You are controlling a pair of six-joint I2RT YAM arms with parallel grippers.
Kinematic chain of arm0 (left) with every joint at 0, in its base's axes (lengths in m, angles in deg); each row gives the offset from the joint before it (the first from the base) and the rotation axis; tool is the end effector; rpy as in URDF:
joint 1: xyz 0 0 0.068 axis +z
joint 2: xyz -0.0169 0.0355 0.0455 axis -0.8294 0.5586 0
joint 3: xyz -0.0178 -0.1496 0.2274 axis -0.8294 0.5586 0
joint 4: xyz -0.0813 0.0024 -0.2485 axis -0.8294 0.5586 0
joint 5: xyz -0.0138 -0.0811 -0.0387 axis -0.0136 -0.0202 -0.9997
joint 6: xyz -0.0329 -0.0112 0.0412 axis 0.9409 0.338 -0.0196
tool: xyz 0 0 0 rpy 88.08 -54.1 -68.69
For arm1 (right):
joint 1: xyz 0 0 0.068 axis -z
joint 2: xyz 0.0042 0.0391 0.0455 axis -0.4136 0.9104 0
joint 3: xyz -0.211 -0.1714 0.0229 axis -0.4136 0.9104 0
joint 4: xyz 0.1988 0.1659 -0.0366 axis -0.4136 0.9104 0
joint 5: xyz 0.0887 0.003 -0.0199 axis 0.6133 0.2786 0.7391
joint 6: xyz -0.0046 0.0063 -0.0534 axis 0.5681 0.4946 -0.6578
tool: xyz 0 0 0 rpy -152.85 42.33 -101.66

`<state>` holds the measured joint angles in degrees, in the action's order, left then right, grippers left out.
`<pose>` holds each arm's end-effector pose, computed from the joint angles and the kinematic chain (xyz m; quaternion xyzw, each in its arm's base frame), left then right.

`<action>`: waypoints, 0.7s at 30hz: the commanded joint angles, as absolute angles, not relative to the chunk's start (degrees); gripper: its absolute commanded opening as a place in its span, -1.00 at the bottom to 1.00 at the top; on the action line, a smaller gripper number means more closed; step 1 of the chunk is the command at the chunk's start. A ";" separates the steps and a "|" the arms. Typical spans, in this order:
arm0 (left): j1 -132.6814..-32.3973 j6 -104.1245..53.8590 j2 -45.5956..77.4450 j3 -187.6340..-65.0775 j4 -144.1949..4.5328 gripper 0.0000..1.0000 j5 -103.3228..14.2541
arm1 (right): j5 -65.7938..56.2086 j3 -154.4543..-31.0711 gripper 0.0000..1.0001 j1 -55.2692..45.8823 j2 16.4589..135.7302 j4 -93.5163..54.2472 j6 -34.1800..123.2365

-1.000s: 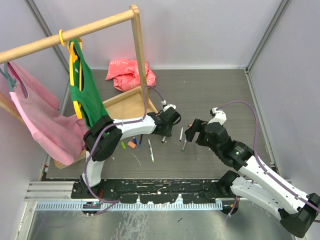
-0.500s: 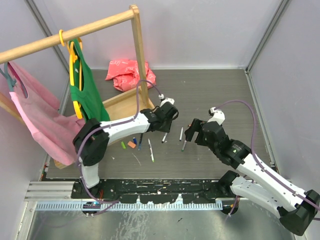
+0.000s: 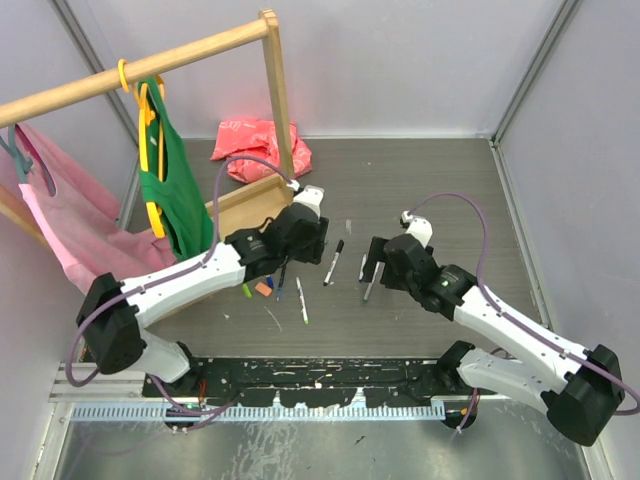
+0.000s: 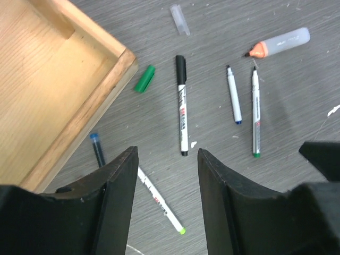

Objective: Insert the pens into the pen caps
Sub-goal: Place the pen at the center of the board, then pick up the pen from the center of the board.

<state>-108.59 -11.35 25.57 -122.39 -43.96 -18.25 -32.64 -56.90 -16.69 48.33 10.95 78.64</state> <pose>0.2100 -0.2561 0.2927 0.1473 0.8876 -0.1487 0.4103 0.1519 0.1162 0.2506 0.0659 0.9088 0.1266 0.3921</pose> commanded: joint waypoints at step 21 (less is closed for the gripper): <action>-108.78 -11.81 -7.04 -95.23 -54.41 0.10 -10.56 | -40.16 -69.50 0.39 -14.61 72.17 13.47 79.56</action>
